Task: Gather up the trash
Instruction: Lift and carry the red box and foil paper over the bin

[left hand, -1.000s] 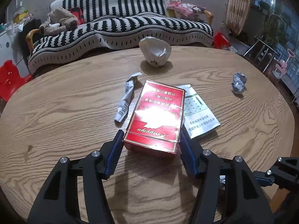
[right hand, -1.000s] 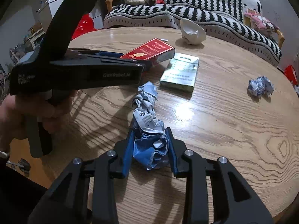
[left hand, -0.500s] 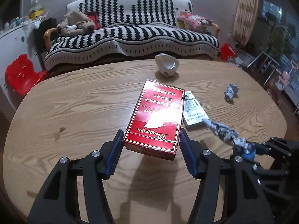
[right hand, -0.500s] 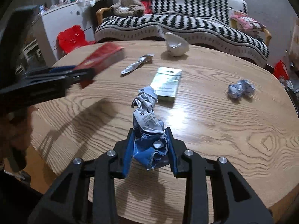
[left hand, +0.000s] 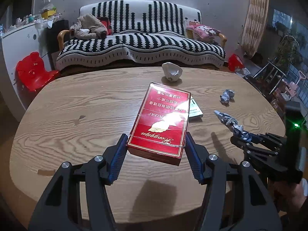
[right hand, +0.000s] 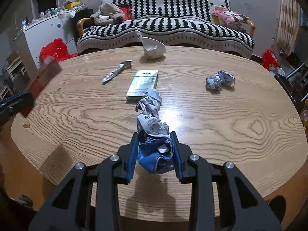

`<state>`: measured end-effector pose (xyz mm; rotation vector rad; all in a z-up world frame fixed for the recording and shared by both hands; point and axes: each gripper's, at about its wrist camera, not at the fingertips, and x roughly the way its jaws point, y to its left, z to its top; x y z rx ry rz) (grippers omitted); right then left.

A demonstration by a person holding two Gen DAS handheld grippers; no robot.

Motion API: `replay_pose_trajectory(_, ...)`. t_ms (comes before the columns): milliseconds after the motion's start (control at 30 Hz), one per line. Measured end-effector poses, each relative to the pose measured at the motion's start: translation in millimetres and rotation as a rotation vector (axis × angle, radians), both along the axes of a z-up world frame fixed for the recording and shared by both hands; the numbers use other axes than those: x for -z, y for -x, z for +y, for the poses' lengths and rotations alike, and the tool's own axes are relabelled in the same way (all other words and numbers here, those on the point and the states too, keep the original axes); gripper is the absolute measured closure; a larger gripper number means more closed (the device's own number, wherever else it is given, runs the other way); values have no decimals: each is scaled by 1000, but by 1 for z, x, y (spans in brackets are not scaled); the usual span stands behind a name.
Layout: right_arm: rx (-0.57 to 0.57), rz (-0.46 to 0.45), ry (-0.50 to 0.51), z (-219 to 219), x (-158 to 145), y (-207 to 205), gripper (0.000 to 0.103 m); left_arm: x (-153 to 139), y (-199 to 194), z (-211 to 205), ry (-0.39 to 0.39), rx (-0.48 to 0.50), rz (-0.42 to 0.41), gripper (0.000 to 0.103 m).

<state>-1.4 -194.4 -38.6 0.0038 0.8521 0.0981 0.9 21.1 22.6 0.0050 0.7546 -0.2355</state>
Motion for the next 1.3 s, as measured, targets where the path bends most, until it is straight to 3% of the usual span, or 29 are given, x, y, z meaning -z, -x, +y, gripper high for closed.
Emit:
replay_pose_trajectory(400, 20, -8, 20, -1, 2, 0, 70, 5, 5, 20, -27, -30, 10, 45)
replay_pose_trajectory(600, 48, -23, -3, -23, -8, 7, 70, 8, -5, 2, -24, -21, 24, 45)
replay_pose_trajectory(967, 222, -80, -28, -125, -36, 51, 70, 14, -6, -101, -27, 140, 36, 45)
replay_pose_trajectory(1300, 469, -100, -61, -260, -41, 140, 70, 21, 26, -259, 12, 423, 39, 45)
